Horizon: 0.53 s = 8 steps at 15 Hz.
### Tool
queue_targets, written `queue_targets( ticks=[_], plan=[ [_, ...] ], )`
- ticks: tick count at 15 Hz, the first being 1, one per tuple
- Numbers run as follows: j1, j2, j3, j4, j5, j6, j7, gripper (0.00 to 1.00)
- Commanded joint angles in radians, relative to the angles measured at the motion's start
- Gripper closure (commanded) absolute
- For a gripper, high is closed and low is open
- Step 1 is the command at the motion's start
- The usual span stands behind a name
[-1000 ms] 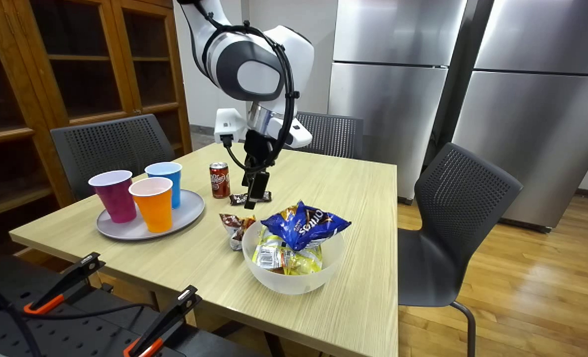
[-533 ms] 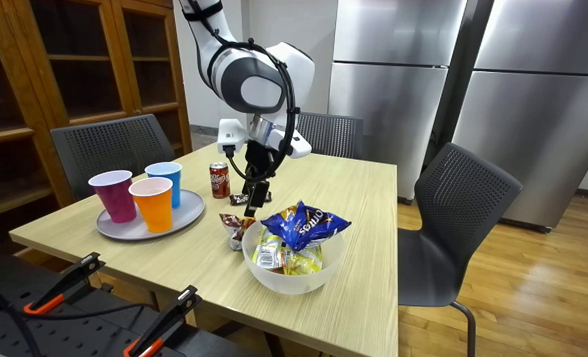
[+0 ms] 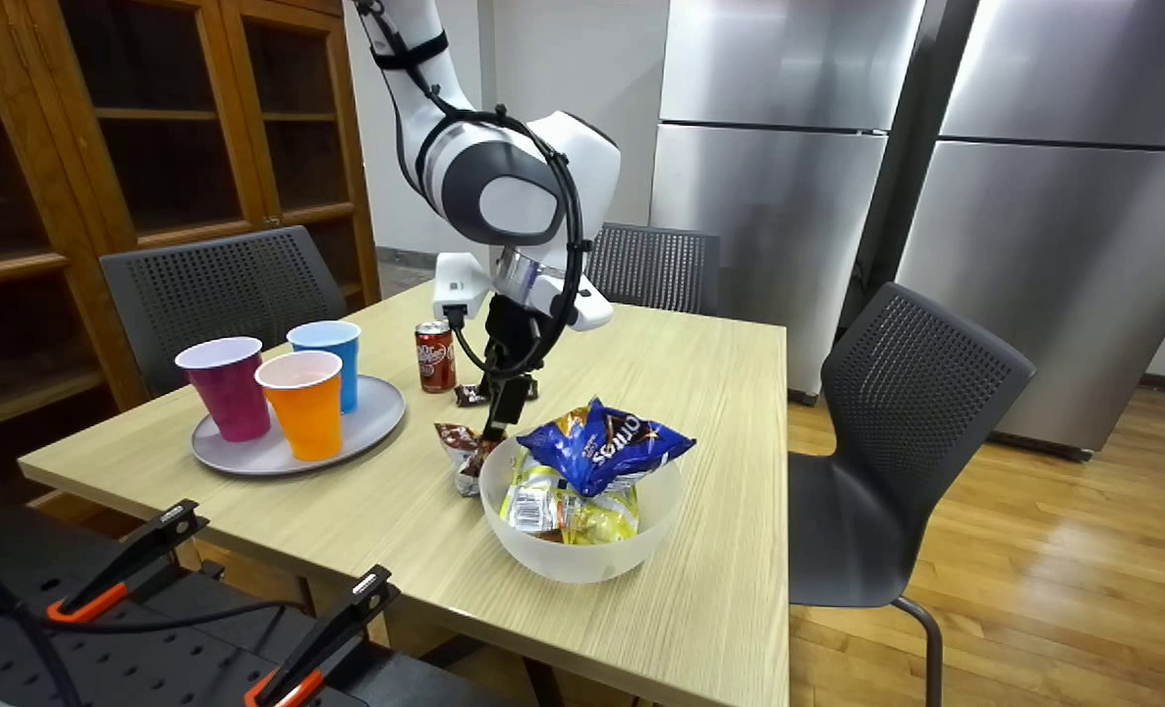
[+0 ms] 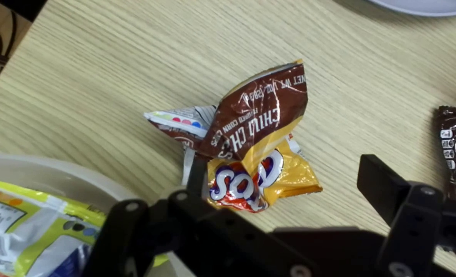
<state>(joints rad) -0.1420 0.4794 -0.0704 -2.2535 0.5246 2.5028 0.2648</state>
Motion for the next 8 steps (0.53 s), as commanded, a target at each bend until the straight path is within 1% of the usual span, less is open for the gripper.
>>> queue_targets(
  ticks=[1, 8],
  plan=[
    [-0.010, 0.030, 0.022, 0.033, 0.028, 0.007, 0.010, 0.00],
    [-0.012, 0.059, 0.025, 0.057, 0.042, 0.005, 0.014, 0.00]
  ],
)
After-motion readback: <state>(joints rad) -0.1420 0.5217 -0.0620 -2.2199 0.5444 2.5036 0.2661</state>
